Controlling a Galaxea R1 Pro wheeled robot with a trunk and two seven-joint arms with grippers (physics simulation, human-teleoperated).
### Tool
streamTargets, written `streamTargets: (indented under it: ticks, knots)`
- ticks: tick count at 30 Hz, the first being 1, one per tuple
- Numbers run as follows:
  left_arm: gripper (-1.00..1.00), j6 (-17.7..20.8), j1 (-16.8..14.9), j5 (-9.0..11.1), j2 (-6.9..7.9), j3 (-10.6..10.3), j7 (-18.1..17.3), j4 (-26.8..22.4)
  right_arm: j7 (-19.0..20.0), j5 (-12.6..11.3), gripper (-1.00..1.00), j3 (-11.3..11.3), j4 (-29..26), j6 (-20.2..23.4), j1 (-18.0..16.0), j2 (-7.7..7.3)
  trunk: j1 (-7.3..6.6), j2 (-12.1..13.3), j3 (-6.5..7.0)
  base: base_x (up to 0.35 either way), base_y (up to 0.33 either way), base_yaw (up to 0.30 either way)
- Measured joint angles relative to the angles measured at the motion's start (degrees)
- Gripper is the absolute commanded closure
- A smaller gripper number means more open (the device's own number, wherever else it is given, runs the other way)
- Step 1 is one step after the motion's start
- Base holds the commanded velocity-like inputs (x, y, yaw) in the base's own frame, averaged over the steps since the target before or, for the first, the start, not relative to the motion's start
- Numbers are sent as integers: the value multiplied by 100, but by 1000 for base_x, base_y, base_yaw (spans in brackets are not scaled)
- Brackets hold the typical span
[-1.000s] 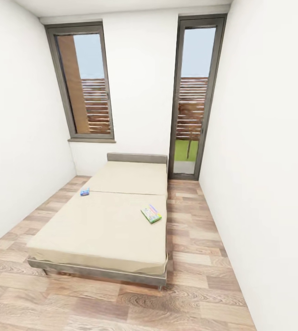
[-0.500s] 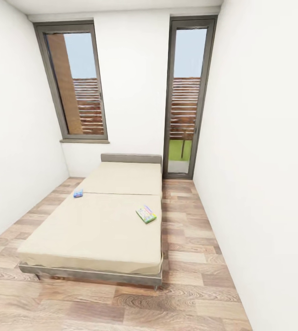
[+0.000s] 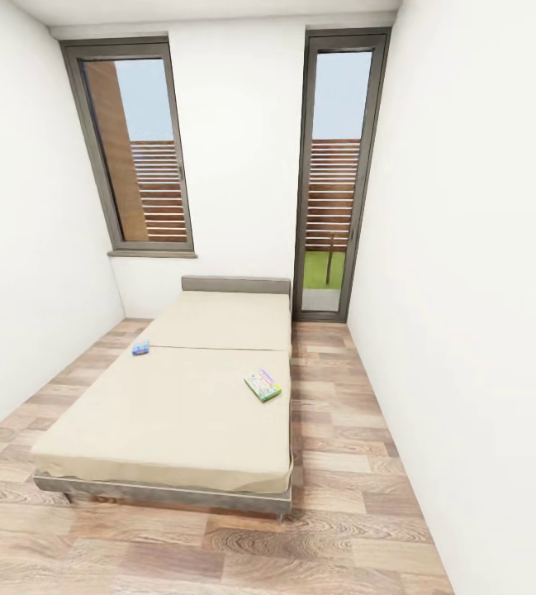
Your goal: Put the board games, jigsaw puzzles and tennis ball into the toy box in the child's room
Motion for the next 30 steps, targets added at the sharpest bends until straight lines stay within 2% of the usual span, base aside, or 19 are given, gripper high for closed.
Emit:
streamTargets:
  ticks: [6, 10, 13, 17, 18, 19, 20, 22, 23, 24, 28, 29, 30]
  knots:
    - [-100, 10, 0, 22, -3, 56, 5, -12, 2, 1, -100, 0, -17, 23, 0, 9, 0, 0, 0, 0, 0, 0]
    - [-100, 18, 0, 26, -3, 66, 4, -25, 5, 2, -100, 6, -63, 139, -19, 65, 0, 0, 0, 0, 0, 0]
    - [-100, 51, 0, 28, 8, 69, 2, -45, 2, 3, -100, 17, -225, 555, -159, 120, 0, 0, 1, 0, 0, 0]
    - [-100, 170, -46, 25, 17, 63, -3, -237, -28, 2, -100, 26, -860, 2221, -856, 163, 0, 0, 2, 0, 0, 0]
    - [-100, 263, -77, 25, 16, 63, -4, -334, -34, 2, -100, 26, -967, 2424, -930, 169, 0, 1, 1, 0, 0, 0]
    - [-100, 398, -115, 24, 15, 63, -5, -450, -42, 1, -100, 29, -1073, 2601, -1003, 180, 0, 0, 2, 0, 0, 0]
    - [-100, 813, -203, 23, 14, 62, -7, -734, -65, -1, -100, 35, -1282, 2895, -1129, 214, 1, 1, 4, 0, 0, 0]
    - [-100, 1398, -312, 23, 19, 62, -25, -1089, -103, -3, -100, 37, -1484, 3134, -1257, 252, 0, 1, 2, 0, 0, 0]
    - [-100, 2008, -412, 27, 26, 62, -83, -1457, -147, -4, -100, 39, -1650, 3309, -1366, 277, 0, 1, 3, 0, 0, 0]
    - [-100, 2310, -477, 28, 30, 62, -131, -1660, -171, -4, -100, 37, -1718, 3382, -1423, 287, 0, 1, 2, 0, 0, 0]
    - [-100, 3204, -715, 34, 40, 62, -438, -2365, -243, -5, -100, 35, -1881, 3551, -1613, 309, 0, 1, 2, 0, 0, 0]
    - [-100, 3494, -824, 37, 40, 62, -607, -2620, -263, -5, -100, 35, -1921, 3579, -1668, 317, 0, 1, 3, 0, 0, 0]
    - [-100, 3616, -888, 32, 36, 62, -684, -2729, -271, -6, -100, 34, -1933, 3588, -1689, 320, 0, 1, 1, 0, 0, 0]
